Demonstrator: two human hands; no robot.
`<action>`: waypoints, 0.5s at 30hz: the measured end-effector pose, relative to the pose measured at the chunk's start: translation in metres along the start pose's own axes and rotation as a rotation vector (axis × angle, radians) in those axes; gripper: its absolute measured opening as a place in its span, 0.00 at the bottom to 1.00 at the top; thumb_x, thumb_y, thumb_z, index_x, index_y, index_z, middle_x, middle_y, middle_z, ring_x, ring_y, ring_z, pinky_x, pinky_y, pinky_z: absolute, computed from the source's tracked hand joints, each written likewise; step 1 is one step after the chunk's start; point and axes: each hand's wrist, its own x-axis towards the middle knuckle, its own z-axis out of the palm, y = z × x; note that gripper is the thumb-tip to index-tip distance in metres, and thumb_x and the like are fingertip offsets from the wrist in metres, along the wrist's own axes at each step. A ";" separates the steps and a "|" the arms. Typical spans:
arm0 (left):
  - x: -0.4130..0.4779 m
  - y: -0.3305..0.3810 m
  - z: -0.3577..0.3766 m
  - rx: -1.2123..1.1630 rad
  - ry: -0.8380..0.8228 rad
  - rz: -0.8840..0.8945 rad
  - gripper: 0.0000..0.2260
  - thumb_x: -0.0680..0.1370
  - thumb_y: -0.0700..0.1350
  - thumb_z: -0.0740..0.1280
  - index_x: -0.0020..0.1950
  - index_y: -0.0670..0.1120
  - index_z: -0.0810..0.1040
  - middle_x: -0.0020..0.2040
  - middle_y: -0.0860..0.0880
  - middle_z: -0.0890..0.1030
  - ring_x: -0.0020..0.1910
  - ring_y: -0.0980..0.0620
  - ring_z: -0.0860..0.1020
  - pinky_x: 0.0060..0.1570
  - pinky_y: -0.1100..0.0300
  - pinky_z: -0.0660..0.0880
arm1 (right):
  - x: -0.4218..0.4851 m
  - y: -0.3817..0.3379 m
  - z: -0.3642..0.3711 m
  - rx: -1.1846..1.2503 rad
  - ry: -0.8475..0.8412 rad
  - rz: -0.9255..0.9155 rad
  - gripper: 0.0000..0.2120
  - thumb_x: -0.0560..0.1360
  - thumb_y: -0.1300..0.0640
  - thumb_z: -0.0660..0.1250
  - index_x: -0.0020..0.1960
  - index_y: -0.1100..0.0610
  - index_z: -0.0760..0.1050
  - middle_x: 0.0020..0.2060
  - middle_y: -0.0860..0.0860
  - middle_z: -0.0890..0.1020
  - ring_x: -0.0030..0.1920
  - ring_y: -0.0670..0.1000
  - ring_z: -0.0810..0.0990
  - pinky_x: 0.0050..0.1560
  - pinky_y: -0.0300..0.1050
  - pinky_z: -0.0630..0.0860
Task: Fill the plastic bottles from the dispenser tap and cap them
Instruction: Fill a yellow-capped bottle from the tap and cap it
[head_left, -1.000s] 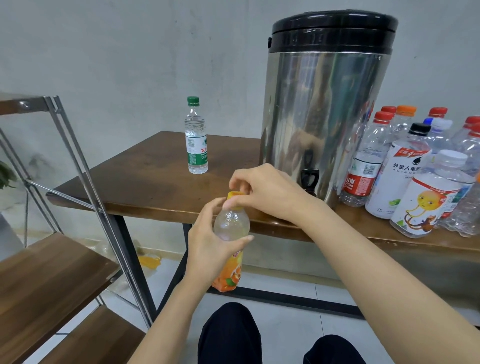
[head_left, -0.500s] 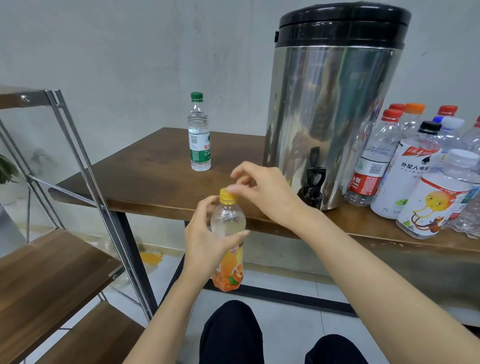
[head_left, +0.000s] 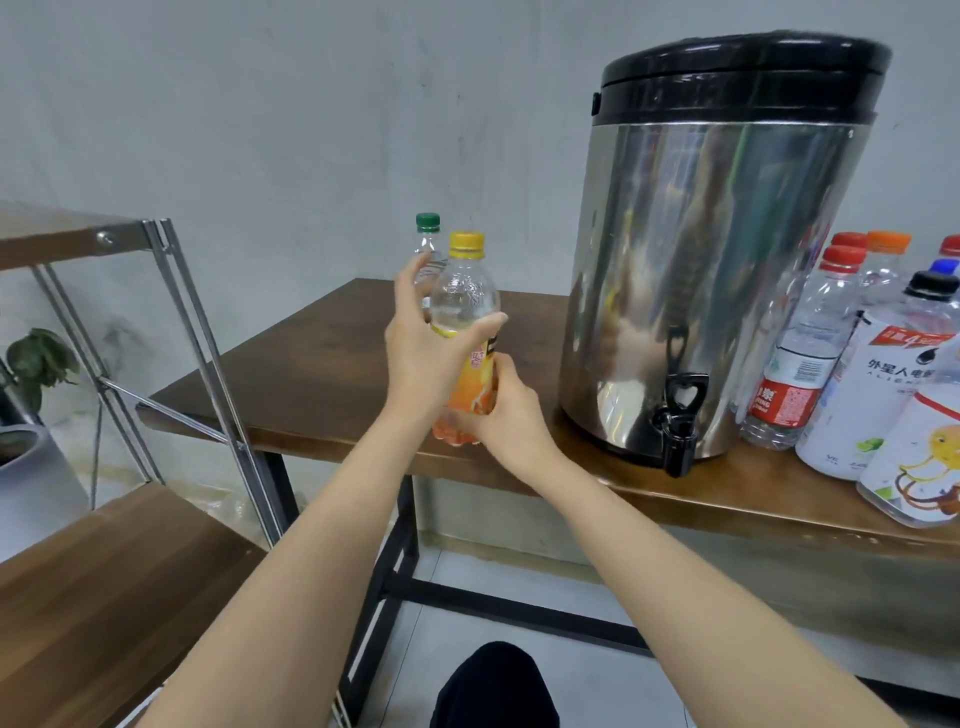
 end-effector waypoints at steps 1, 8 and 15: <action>0.002 -0.007 0.004 -0.025 -0.039 -0.044 0.31 0.75 0.52 0.74 0.74 0.54 0.62 0.65 0.56 0.73 0.60 0.66 0.73 0.60 0.71 0.69 | 0.010 0.004 0.003 -0.004 0.041 0.002 0.28 0.69 0.52 0.78 0.61 0.50 0.66 0.53 0.46 0.79 0.52 0.47 0.79 0.58 0.49 0.78; -0.013 -0.114 0.004 0.582 -0.187 -0.196 0.24 0.84 0.56 0.51 0.75 0.43 0.65 0.73 0.43 0.70 0.72 0.42 0.65 0.73 0.48 0.57 | 0.074 0.029 0.002 -0.154 0.210 0.110 0.29 0.71 0.50 0.77 0.63 0.55 0.63 0.60 0.53 0.78 0.59 0.55 0.78 0.58 0.49 0.75; -0.012 -0.136 0.009 0.819 -0.200 -0.097 0.21 0.84 0.55 0.51 0.70 0.48 0.71 0.68 0.48 0.74 0.71 0.46 0.67 0.76 0.45 0.56 | 0.118 0.051 0.014 -0.245 0.164 0.174 0.31 0.73 0.53 0.75 0.67 0.57 0.60 0.64 0.55 0.75 0.64 0.57 0.75 0.61 0.52 0.73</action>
